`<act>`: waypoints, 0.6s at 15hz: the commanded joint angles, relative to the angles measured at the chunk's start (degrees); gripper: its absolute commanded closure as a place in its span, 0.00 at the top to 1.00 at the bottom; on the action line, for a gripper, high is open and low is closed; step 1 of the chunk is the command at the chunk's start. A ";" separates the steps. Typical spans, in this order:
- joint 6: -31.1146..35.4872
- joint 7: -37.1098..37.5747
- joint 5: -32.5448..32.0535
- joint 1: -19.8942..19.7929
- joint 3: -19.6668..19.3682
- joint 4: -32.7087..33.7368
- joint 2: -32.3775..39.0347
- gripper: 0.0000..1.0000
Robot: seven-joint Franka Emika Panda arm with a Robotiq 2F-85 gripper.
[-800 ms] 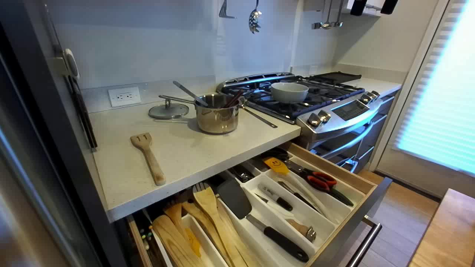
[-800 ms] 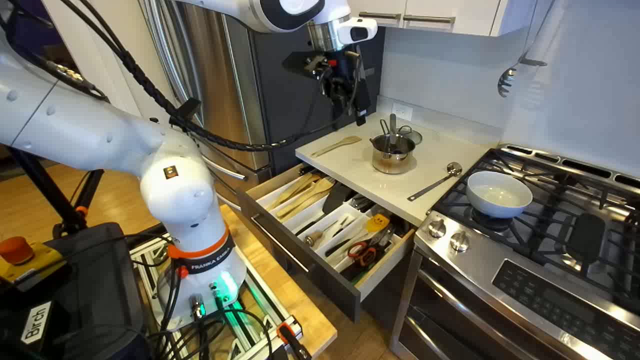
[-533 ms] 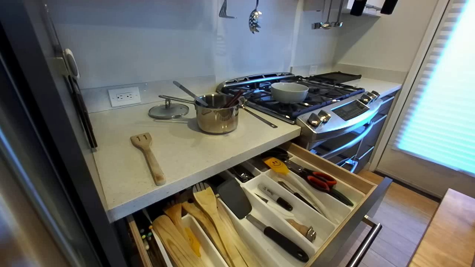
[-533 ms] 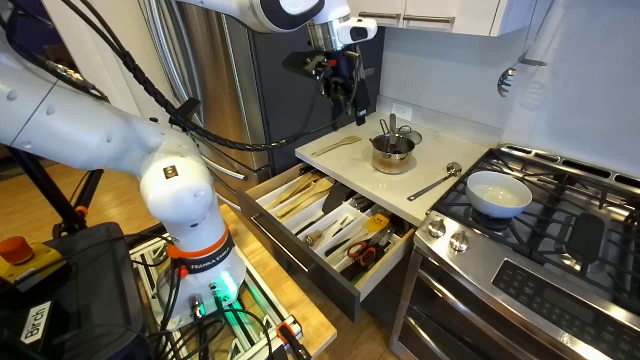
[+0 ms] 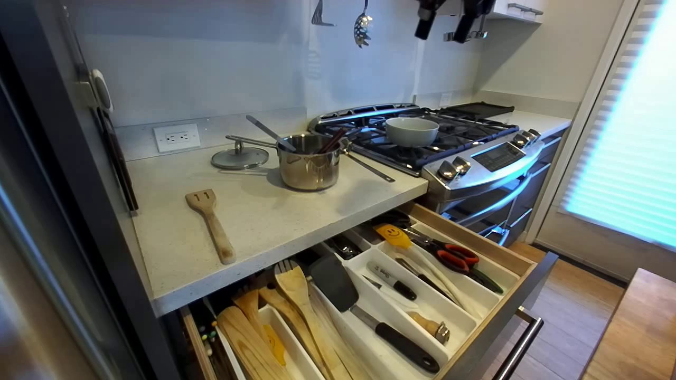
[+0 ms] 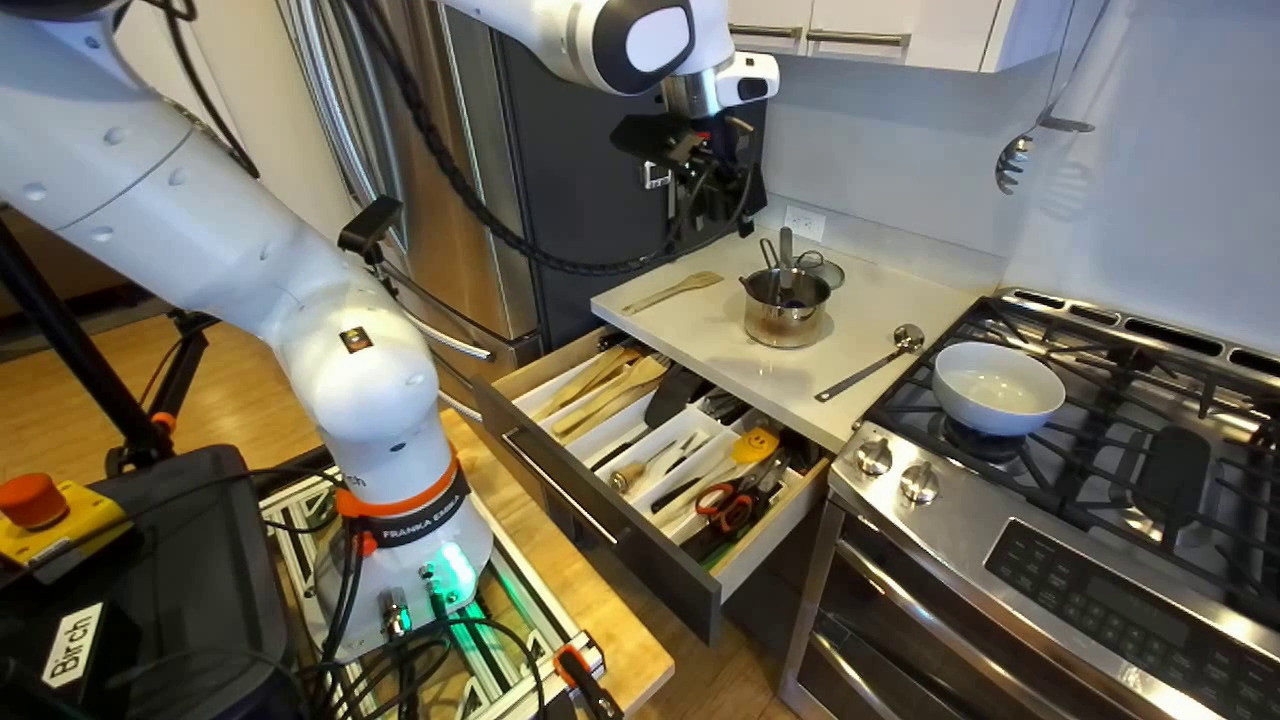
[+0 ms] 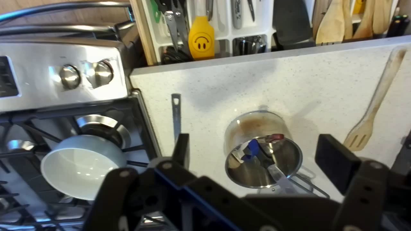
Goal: Put the stirring spoon into the drawer
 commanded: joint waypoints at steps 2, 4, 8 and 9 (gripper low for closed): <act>-3.36 -11.43 12.06 5.87 -3.17 15.15 18.65 1.00; -6.86 -13.64 15.17 4.96 -2.49 22.30 25.84 1.00; -9.16 -10.34 13.12 2.55 -0.20 24.61 28.14 1.00; -9.76 -10.30 13.10 2.22 -0.12 26.70 30.28 1.00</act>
